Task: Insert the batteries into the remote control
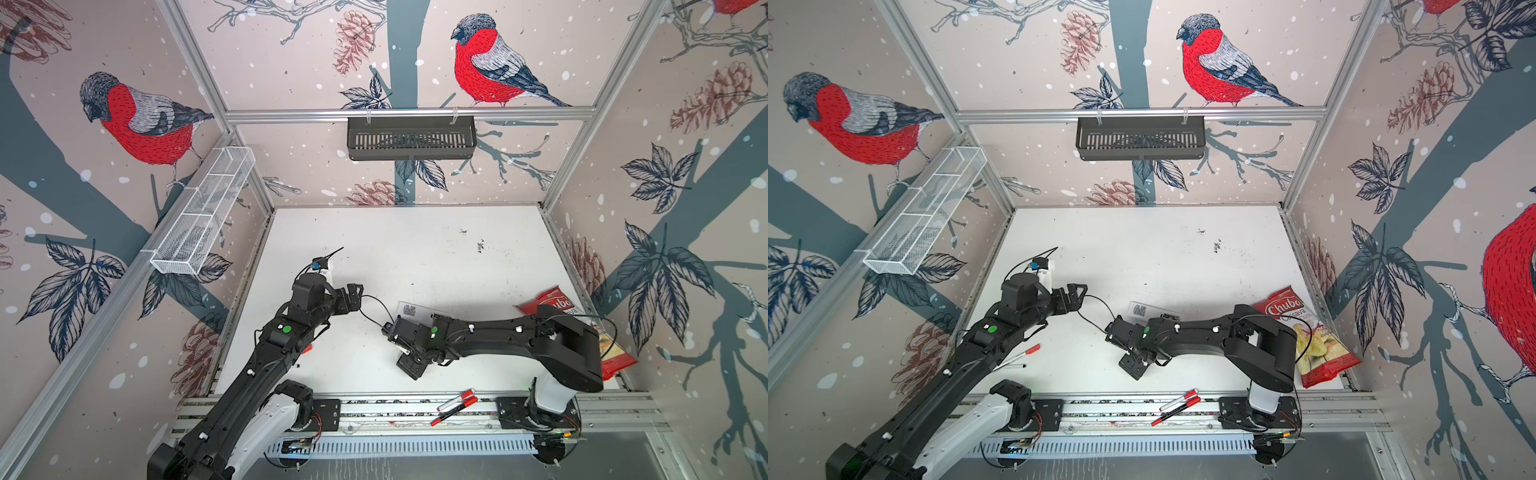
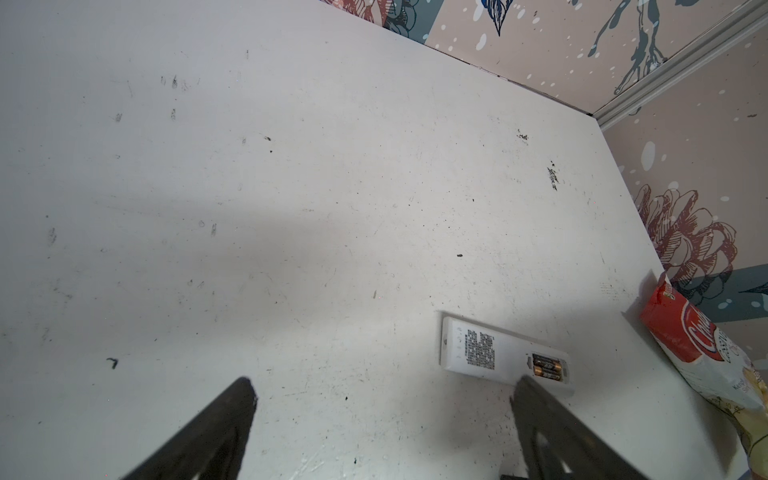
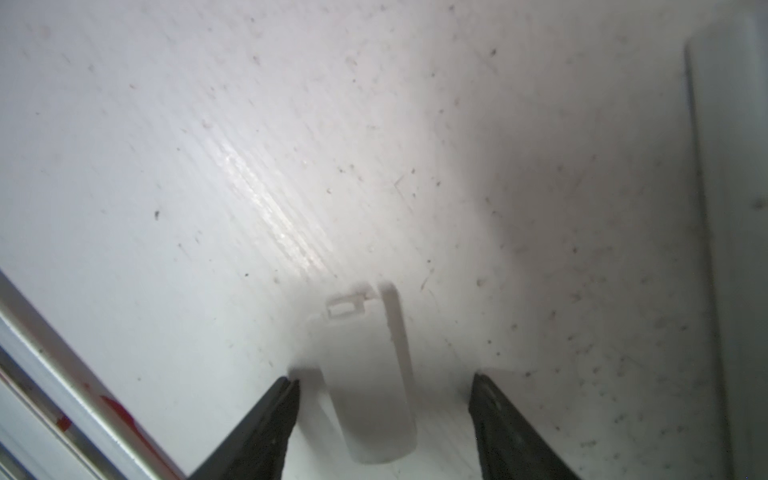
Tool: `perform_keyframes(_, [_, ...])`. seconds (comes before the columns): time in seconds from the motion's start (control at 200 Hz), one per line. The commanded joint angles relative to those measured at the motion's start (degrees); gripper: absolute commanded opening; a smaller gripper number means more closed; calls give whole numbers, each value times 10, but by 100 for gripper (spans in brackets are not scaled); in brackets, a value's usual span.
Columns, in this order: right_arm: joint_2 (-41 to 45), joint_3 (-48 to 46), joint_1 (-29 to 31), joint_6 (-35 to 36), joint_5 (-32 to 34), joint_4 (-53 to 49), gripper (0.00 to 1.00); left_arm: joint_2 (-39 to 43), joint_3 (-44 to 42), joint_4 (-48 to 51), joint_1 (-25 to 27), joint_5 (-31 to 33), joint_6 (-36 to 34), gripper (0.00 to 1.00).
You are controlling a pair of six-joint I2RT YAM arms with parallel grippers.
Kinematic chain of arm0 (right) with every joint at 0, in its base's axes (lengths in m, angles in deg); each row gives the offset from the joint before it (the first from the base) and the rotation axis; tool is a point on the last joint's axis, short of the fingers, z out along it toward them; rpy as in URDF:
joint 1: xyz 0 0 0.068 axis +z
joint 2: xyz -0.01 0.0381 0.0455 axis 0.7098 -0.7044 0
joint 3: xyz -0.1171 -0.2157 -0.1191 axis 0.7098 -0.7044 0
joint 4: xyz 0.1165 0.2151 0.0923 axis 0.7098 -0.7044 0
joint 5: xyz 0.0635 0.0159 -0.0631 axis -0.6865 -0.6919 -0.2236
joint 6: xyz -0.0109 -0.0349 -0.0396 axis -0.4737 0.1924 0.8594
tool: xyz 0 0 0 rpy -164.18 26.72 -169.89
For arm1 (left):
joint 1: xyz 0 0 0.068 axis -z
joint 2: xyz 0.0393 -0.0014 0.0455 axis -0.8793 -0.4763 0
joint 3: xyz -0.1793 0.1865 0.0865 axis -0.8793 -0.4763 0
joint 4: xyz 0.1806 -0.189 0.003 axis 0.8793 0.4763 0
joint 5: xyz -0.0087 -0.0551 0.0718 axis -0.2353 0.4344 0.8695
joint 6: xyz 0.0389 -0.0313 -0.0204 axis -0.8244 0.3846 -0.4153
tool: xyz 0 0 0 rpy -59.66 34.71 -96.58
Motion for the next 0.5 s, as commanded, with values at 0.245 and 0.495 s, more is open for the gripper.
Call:
perform_keyframes(0.245, [-26,28,9,52,-6,-12,48,5,-1,-11,-1,0,-2,97])
perform_keyframes(0.495, [-33,35,9,59,-9,-15,32,5,-3,-12,-1,2,-2,97])
